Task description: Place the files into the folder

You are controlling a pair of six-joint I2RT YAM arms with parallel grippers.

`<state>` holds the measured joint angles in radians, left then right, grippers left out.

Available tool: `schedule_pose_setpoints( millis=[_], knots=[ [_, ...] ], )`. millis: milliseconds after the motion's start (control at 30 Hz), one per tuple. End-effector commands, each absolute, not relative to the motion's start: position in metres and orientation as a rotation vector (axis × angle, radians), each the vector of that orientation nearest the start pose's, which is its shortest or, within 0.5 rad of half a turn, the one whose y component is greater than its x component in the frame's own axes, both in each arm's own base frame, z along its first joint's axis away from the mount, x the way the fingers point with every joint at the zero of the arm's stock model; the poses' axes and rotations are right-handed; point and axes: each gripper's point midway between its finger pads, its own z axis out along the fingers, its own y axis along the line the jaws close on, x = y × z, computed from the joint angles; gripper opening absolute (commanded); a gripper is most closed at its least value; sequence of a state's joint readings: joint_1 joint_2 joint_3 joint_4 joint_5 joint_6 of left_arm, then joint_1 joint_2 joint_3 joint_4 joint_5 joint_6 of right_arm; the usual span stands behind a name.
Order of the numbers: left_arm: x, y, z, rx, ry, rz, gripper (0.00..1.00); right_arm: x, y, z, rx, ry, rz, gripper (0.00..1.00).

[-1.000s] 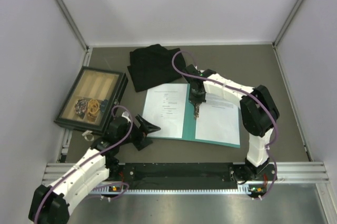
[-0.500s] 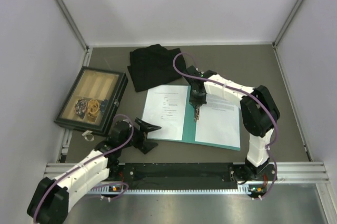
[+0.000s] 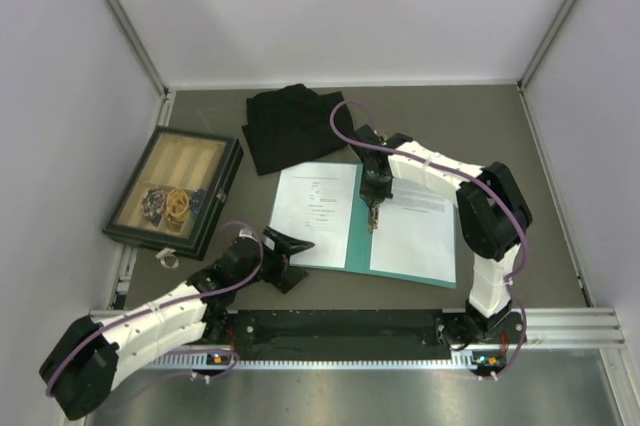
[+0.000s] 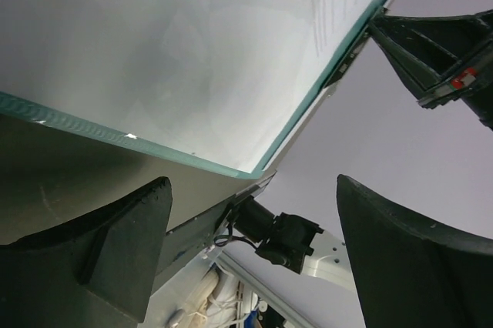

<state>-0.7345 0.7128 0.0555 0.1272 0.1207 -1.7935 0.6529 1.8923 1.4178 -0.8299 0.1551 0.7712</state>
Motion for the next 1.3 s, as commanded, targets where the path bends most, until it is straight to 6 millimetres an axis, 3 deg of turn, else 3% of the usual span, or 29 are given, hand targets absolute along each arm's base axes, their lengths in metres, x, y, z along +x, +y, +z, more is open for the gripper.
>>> schedule_pose_setpoints(
  millis=[0,67,233,367,567,733,1000,1167,1267],
  knots=[
    [0.146,-0.208,0.027,-1.281,2.281,-1.307,0.91,0.314,0.242,0.077,0.245,2.796,0.184,0.0],
    [0.149,-0.206,0.027,-1.28,2.253,-1.303,0.91,0.312,0.243,0.079,0.247,2.803,0.198,0.0],
    [0.179,-0.196,0.043,-1.235,2.046,-1.278,0.87,0.308,0.242,0.076,0.241,2.817,0.198,0.0],
    [0.18,-0.198,0.043,-1.245,2.045,-1.272,0.84,0.306,0.242,0.072,0.247,2.829,0.197,0.0],
    [0.173,-0.2,0.024,-1.281,2.101,-1.227,0.8,0.305,0.247,0.071,0.248,2.845,0.228,0.0],
    [0.179,-0.201,0.026,-1.226,2.061,-1.205,0.73,0.302,0.246,0.067,0.243,2.859,0.22,0.0],
    [0.181,-0.204,0.03,-1.126,2.042,-1.178,0.44,0.295,0.24,0.061,0.204,2.887,0.189,0.0],
    [0.172,-0.214,0.033,-1.01,2.104,-1.14,0.34,0.29,0.232,0.052,0.173,2.903,0.138,0.0],
    [0.169,-0.229,0.047,-0.926,2.121,-1.16,0.28,0.285,0.226,0.047,0.152,2.913,0.107,0.0]
  ],
)
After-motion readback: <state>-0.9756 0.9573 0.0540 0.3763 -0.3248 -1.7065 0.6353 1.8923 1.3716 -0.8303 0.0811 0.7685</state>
